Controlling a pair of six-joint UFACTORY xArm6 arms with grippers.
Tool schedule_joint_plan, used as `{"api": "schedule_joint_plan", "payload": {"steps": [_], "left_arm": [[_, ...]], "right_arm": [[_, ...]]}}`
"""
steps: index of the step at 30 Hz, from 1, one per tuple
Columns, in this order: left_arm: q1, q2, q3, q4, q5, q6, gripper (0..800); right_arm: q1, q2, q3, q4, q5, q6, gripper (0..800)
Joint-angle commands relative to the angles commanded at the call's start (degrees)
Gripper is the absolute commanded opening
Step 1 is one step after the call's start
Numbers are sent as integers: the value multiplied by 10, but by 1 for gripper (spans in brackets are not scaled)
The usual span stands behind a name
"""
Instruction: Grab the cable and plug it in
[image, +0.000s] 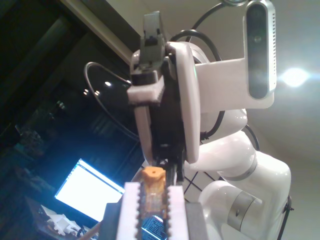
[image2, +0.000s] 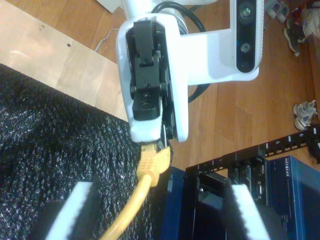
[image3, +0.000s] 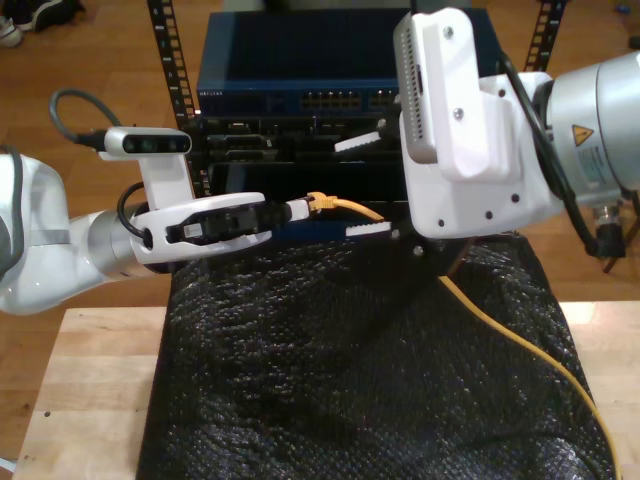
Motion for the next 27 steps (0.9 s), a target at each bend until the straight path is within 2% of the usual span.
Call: {"api": "schedule_joint_plan", "payload": {"steps": [5, 18, 27], "left_arm": [[0, 0, 1, 1, 1, -7, 20], [0, -1, 1, 1, 4, -32, 21], [-1, -1, 1, 1, 4, -36, 21]], "right_arm": [[4, 2, 0, 10, 0, 1, 480], [12, 10, -2, 11, 0, 2, 435], [12, 11, -2, 19, 0, 2, 295]]}}
